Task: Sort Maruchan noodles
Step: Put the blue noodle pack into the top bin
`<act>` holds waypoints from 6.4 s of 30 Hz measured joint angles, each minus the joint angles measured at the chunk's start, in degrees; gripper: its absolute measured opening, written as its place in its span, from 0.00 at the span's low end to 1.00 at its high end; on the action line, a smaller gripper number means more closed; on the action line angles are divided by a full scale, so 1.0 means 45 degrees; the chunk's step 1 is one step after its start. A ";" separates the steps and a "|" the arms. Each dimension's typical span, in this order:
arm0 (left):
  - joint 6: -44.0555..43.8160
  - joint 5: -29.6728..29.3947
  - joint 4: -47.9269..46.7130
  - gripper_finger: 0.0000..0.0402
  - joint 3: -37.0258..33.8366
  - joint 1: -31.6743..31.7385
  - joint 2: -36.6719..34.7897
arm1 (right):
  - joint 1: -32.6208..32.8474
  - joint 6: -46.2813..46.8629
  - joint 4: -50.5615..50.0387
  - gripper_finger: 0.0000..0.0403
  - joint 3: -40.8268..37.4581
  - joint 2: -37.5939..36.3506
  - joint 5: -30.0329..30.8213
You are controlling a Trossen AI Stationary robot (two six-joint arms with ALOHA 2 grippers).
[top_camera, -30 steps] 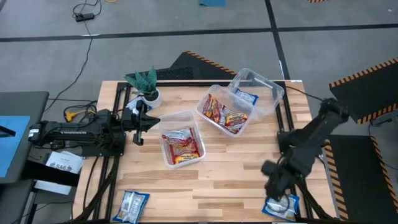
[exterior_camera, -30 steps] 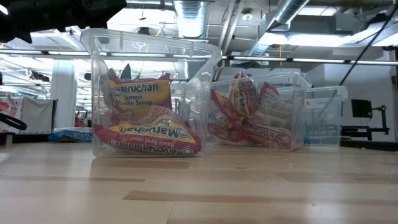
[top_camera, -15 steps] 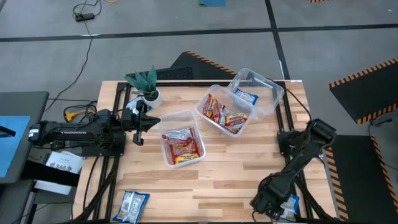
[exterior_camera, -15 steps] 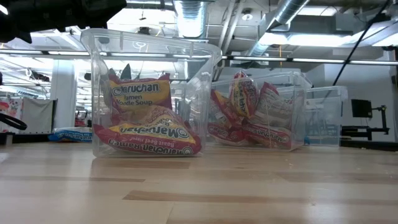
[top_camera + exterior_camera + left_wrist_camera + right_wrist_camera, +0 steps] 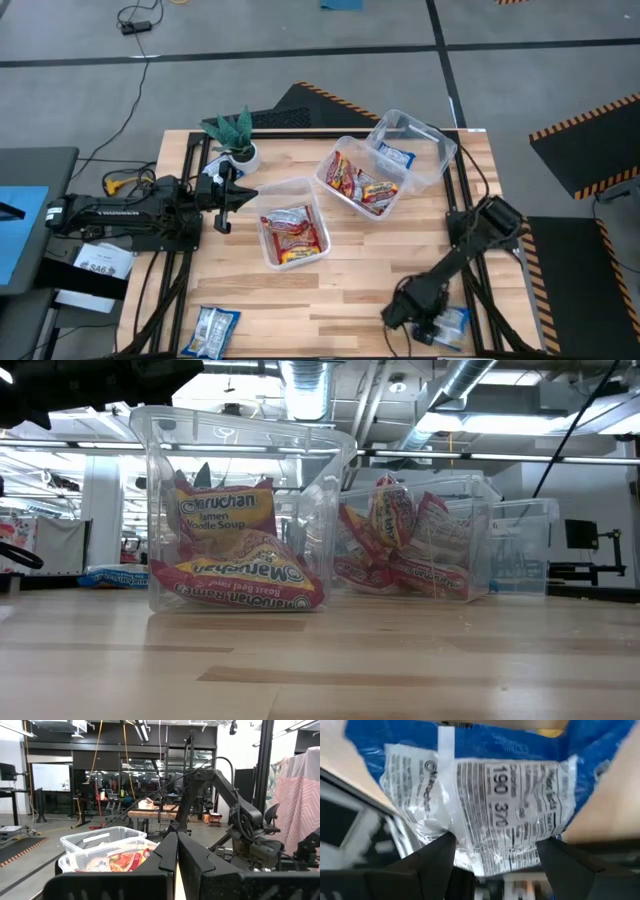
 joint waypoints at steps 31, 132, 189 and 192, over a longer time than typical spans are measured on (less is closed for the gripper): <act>0.0000 -0.0441 -0.0053 0.00 0.0000 0.0000 -0.0005 | -0.2820 -0.0943 0.1406 0.73 0.0029 -0.1321 0.9820; -0.6581 -0.8582 -1.9699 0.51 0.6577 0.2084 0.3542 | -0.9632 -0.7985 0.2792 0.65 -0.4889 -1.5874 1.9614; -0.5254 -0.5731 -2.3978 0.00 0.7017 0.5009 1.2171 | -0.9632 -0.7991 0.2865 0.65 -0.4875 -1.5855 1.9604; -0.5569 -0.5711 -2.4789 0.00 0.7459 0.4424 1.1788 | -0.9632 -0.7990 0.2865 0.65 -0.4875 -1.5856 1.9604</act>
